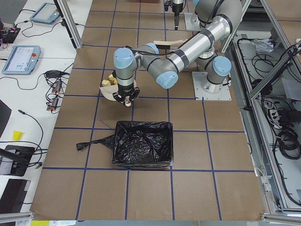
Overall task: Sweep and dump trash in nearest bin
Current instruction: 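Grasp the white brush handle with the right gripper and lift it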
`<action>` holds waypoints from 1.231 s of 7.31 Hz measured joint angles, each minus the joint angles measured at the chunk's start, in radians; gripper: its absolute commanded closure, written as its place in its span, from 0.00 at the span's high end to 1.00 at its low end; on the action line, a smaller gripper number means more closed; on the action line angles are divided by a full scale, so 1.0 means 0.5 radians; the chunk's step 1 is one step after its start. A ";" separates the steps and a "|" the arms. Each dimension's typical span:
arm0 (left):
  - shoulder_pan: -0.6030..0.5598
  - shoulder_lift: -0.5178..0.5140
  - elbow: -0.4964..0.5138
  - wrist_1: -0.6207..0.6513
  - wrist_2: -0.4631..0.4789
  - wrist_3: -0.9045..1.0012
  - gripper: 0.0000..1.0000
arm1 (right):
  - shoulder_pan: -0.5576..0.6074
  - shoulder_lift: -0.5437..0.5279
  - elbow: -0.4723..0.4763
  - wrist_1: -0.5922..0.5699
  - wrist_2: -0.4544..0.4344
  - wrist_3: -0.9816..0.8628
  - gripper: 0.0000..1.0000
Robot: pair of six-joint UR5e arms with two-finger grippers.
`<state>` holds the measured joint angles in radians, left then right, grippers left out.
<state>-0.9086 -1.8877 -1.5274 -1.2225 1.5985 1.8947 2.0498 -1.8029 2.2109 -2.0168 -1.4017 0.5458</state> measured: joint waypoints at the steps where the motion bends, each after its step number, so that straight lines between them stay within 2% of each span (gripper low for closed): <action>1: 0.022 -0.055 0.034 0.021 -0.006 0.058 0.00 | 0.022 0.024 0.003 -0.039 0.001 0.038 1.00; 4: 0.042 -0.216 0.127 0.033 -0.102 0.143 0.00 | 0.044 0.193 0.005 -0.229 -0.007 0.134 1.00; 9: 0.047 -0.305 0.075 0.061 -0.155 0.118 0.00 | 0.172 0.265 0.008 -0.287 -0.141 0.286 0.99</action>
<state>-0.8851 -2.0403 -1.4899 -1.1920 1.5208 1.9538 2.1358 -1.6705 2.2151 -2.1604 -1.4723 0.6888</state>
